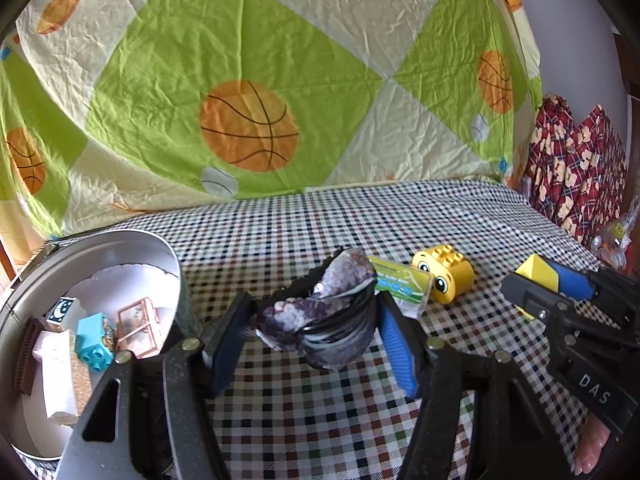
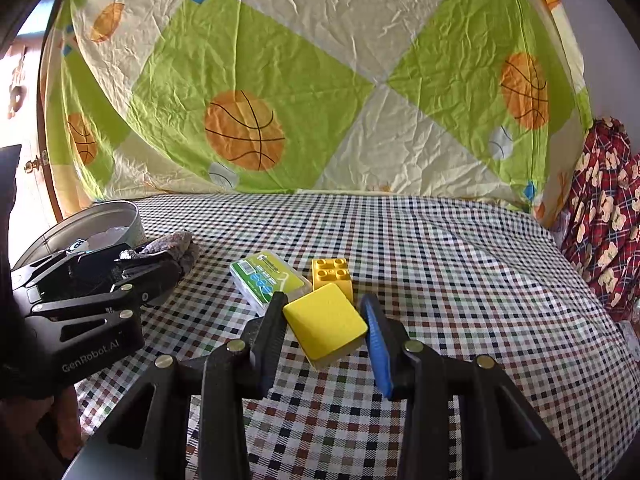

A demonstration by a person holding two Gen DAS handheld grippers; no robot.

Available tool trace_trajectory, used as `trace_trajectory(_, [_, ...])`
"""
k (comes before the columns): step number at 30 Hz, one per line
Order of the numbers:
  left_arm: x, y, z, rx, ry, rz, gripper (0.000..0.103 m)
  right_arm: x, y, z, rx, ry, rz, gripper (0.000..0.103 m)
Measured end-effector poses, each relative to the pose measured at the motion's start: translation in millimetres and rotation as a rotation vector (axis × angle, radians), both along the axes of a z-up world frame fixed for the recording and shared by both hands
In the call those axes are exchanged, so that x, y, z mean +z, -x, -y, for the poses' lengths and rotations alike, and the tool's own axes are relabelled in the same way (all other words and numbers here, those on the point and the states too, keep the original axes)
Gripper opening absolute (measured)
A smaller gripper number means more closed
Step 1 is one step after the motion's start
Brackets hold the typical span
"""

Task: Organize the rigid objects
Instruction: 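Carry the grey pouch and yellow square block over the tin with both tools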

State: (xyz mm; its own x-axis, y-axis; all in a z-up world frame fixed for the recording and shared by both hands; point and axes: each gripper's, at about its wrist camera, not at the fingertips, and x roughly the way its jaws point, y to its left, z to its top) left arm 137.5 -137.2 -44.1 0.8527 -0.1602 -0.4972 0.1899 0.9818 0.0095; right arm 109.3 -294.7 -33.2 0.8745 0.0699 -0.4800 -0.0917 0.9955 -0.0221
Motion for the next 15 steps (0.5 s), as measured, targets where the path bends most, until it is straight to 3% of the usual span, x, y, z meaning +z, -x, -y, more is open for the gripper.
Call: trace_trajectory(15, [5, 12, -10, 0.037, 0.012, 0.052, 0.063, 8, 15, 3, -0.005, -0.016, 0.086, 0.040])
